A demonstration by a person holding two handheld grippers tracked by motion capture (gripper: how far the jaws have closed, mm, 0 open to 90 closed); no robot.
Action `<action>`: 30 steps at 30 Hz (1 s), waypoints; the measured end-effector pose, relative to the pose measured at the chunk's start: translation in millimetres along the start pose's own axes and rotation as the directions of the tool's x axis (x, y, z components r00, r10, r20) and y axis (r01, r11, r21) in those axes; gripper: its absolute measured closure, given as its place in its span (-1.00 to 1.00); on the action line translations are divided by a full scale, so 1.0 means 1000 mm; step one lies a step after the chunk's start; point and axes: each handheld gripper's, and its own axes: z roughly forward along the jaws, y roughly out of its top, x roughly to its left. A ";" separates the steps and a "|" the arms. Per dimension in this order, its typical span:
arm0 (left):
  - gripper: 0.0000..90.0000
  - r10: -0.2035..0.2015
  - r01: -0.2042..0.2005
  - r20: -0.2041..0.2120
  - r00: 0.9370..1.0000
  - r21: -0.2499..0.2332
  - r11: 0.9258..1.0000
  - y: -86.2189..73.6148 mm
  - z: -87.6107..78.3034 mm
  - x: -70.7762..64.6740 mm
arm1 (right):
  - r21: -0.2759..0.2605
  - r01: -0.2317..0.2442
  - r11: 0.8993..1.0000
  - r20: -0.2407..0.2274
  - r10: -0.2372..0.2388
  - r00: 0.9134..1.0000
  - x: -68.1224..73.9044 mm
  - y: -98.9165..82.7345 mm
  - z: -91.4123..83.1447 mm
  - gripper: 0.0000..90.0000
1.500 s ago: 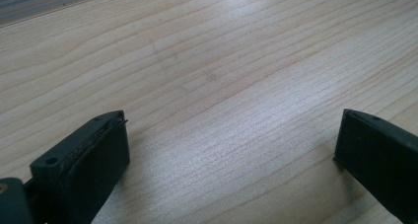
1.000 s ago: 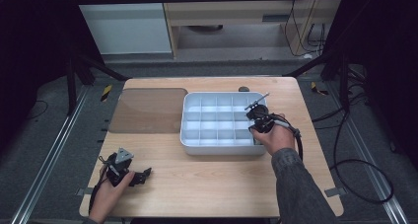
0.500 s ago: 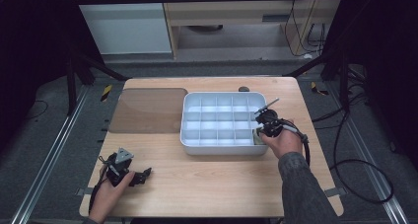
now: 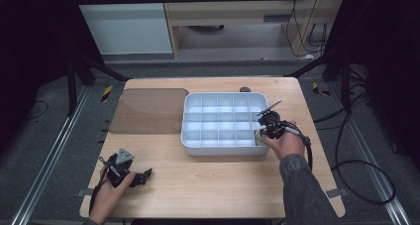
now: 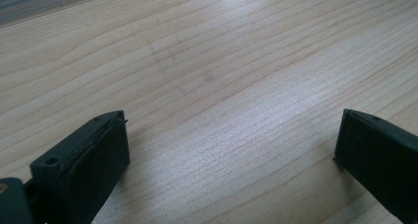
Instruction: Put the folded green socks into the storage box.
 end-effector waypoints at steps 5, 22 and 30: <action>-1.00 0.002 -0.002 -0.001 1.000 0.000 1.000 0.000 0.000 0.000 | 0.000 -0.028 1.000 0.000 0.028 1.000 -0.001 -0.002 0.000 1.00; -1.00 0.003 -0.003 -0.001 1.000 -0.001 1.000 0.000 0.000 0.000 | 0.064 -0.048 0.997 0.016 0.047 0.999 0.002 -0.001 0.013 1.00; -1.00 0.003 -0.003 -0.001 1.000 0.000 1.000 0.000 0.000 0.000 | 0.090 -0.046 0.995 0.018 0.044 0.999 0.003 0.001 0.019 1.00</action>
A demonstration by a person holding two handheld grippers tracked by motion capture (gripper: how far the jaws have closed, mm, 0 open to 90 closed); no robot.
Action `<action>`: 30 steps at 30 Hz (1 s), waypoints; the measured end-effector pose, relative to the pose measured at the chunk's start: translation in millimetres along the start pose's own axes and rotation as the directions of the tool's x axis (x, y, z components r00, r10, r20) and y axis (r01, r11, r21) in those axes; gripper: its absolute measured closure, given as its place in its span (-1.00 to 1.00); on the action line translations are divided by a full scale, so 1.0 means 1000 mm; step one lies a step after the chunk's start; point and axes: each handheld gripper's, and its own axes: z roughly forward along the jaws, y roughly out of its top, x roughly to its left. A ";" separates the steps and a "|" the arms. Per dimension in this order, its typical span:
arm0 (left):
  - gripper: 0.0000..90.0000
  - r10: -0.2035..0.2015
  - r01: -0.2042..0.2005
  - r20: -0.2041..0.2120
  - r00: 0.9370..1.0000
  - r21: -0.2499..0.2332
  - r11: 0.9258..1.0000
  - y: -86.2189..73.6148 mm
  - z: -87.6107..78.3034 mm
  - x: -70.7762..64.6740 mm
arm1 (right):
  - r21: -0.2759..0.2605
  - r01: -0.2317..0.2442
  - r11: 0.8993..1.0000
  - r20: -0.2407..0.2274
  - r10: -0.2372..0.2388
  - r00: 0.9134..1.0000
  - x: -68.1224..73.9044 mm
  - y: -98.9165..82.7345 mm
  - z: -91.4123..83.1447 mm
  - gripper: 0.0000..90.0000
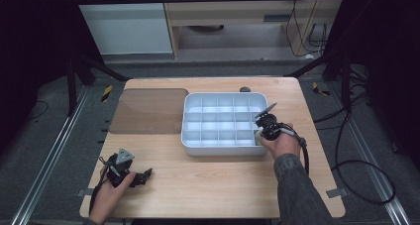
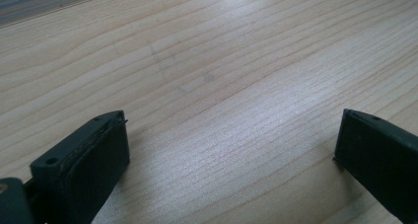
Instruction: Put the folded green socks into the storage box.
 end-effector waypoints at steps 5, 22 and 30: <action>-1.00 0.000 0.000 0.000 1.000 0.000 1.000 0.000 0.000 0.000 | 0.016 0.002 1.000 0.003 -0.002 1.000 0.002 0.001 0.004 1.00; -1.00 -0.001 0.001 0.000 1.000 0.001 1.000 0.000 0.000 0.000 | 0.025 0.008 1.000 -0.009 -0.008 1.000 0.001 0.002 0.006 1.00; -1.00 -0.002 0.002 0.001 1.000 0.000 1.000 0.000 0.000 0.000 | 0.002 0.012 1.000 -0.009 -0.012 1.000 0.000 0.001 -0.001 0.99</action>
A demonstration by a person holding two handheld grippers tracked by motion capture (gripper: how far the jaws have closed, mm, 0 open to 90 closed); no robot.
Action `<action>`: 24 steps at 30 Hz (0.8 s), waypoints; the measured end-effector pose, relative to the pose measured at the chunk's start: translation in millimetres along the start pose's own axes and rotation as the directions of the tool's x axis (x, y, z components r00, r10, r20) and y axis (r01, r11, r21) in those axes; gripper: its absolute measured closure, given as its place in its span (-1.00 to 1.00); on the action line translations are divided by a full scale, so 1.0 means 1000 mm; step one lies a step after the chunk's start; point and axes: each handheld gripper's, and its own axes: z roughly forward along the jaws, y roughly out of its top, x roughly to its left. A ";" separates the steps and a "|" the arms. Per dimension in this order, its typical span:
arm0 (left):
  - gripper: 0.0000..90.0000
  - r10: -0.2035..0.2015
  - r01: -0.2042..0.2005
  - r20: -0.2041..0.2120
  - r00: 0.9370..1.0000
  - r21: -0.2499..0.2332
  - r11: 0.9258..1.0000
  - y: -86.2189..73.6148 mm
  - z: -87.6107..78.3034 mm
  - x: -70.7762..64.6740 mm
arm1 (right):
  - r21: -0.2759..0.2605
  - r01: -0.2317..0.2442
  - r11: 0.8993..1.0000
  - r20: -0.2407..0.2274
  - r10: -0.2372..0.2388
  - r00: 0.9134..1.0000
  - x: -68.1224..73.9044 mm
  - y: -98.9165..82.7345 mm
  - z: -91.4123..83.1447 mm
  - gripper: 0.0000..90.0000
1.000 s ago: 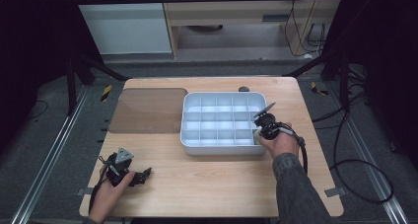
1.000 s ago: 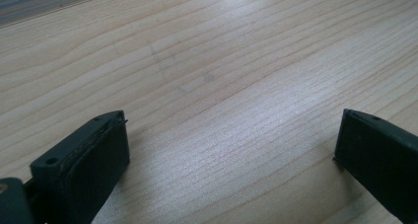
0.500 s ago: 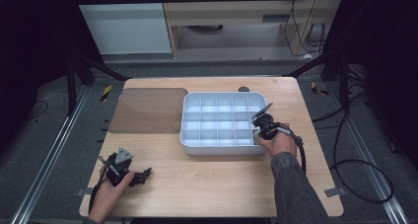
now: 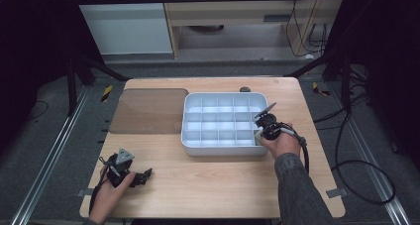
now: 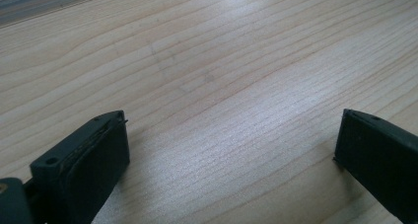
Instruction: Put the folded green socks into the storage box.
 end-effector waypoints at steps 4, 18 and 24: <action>-1.00 -0.001 0.001 0.000 1.000 0.000 1.000 0.000 0.000 0.000 | -0.018 0.002 1.000 0.006 -0.002 1.000 -0.001 -0.001 -0.005 0.99; -1.00 0.000 0.000 0.000 1.000 0.000 1.000 0.000 0.000 0.000 | -0.078 -0.013 0.997 0.003 0.013 1.000 -0.005 -0.005 -0.026 1.00; -1.00 0.000 0.000 0.003 1.000 -0.001 1.000 0.000 0.000 -0.001 | -0.096 -0.019 0.995 0.000 0.019 1.000 -0.007 -0.007 -0.033 1.00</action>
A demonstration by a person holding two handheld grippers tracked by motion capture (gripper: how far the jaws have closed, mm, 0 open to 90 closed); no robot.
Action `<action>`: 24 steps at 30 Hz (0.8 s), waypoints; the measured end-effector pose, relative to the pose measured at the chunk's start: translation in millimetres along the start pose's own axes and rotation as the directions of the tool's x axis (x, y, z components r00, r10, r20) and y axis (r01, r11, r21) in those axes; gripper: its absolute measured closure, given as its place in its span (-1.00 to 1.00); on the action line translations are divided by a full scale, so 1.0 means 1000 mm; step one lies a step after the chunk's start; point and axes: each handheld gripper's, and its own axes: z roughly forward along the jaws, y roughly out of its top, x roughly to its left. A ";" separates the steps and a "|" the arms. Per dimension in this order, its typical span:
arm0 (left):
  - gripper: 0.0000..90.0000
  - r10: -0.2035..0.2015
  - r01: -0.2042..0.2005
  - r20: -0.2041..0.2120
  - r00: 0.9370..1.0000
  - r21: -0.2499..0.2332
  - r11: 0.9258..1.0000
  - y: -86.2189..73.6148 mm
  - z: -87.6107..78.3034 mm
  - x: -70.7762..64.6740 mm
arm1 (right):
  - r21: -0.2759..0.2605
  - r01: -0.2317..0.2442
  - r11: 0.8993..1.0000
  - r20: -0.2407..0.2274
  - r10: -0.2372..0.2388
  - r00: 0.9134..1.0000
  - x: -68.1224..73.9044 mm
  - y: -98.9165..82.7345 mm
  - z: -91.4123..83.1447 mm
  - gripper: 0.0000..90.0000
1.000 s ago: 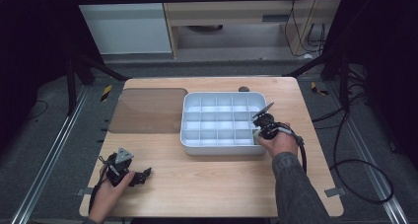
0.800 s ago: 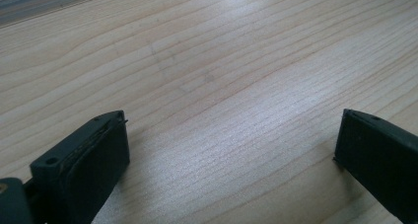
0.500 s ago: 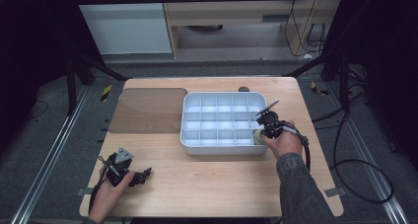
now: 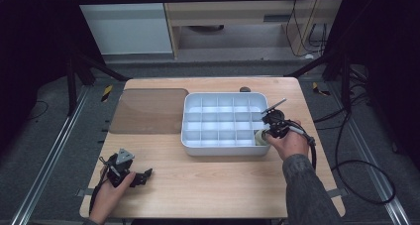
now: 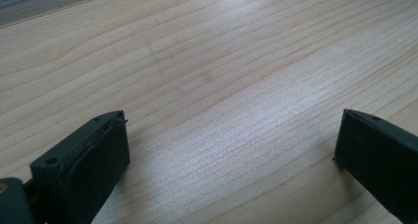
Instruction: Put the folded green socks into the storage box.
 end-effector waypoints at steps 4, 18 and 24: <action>-1.00 0.000 0.000 0.001 1.000 0.000 1.000 0.000 0.000 0.000 | -0.009 0.001 1.000 -0.003 -0.001 1.000 0.000 -0.001 -0.004 1.00; -1.00 0.001 -0.001 0.001 1.000 0.001 1.000 0.000 0.000 0.000 | -0.051 0.005 0.999 -0.013 -0.006 1.000 0.002 -0.001 -0.012 1.00; -1.00 0.001 -0.001 0.001 1.000 0.001 1.000 0.000 0.000 0.000 | -0.072 0.010 0.997 -0.021 -0.011 1.000 0.003 0.001 -0.016 1.00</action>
